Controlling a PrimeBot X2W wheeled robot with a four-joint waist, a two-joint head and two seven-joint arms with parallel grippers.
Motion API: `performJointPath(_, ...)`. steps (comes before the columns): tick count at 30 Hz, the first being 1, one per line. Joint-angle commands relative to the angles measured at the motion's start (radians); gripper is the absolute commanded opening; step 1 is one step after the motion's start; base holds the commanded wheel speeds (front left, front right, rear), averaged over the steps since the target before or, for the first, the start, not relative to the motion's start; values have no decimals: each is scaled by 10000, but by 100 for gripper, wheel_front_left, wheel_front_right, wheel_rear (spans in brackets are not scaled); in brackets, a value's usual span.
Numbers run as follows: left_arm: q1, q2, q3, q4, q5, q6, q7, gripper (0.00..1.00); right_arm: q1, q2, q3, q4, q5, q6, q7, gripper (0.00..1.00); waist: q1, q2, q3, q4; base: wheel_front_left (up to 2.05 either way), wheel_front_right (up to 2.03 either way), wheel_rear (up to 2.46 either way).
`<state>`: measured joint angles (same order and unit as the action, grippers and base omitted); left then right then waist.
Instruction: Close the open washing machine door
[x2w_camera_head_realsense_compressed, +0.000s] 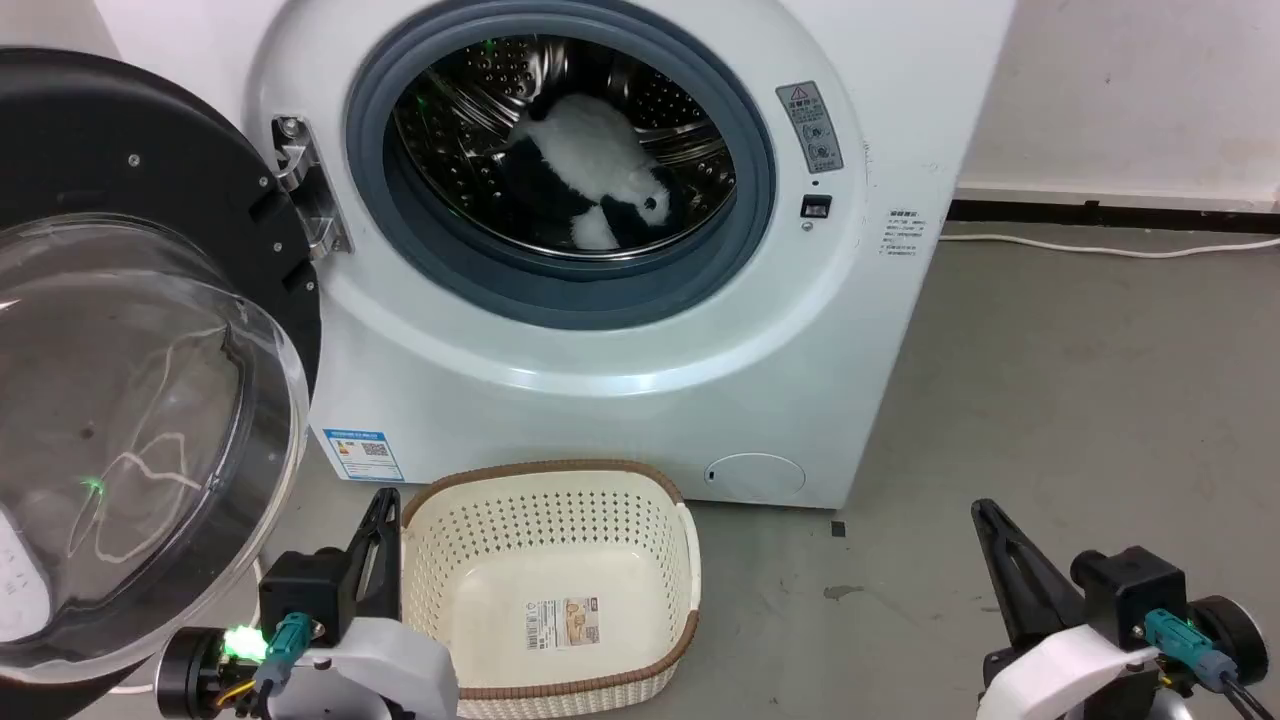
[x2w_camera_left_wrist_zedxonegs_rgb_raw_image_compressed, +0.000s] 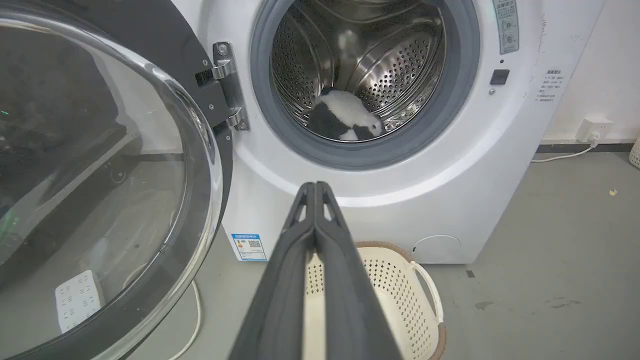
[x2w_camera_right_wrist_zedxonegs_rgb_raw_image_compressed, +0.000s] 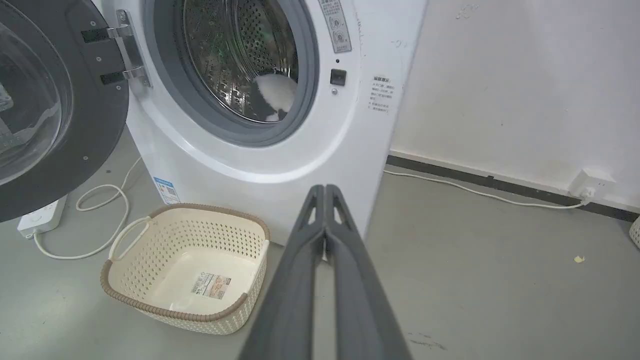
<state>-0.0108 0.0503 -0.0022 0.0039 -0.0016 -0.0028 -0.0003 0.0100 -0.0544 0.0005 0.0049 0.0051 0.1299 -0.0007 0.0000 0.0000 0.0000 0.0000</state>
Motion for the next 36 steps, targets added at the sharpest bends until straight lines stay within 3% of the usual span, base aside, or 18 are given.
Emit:
performJointPath(1, 108, -1, 22, -39, 16, 28, 3, 0, -100, 41, -5, -49, -51, 8, 7, 0, 0, 0, 0, 0, 0, 0, 0)
performJointPath(23, 108, -1, 22, -39, 16, 28, 3, 0, -100, 41, -5, -49, -51, 8, 7, 0, 0, 0, 0, 0, 0, 0, 0)
performJointPath(24, 1, 0, 0, -1, 0, -2, -2, 100, 0, 0, -2, 0, 2, 0, -1, 100, 0, 0, 0, 0, 0, 0, 0)
performJointPath(36, -6, 8, -97, -10, 3, -29, -180, 100, 25, 1, -32, 62, 166, 1, -174, 100, 0, 0, 1, 41, 0, 0, 0)
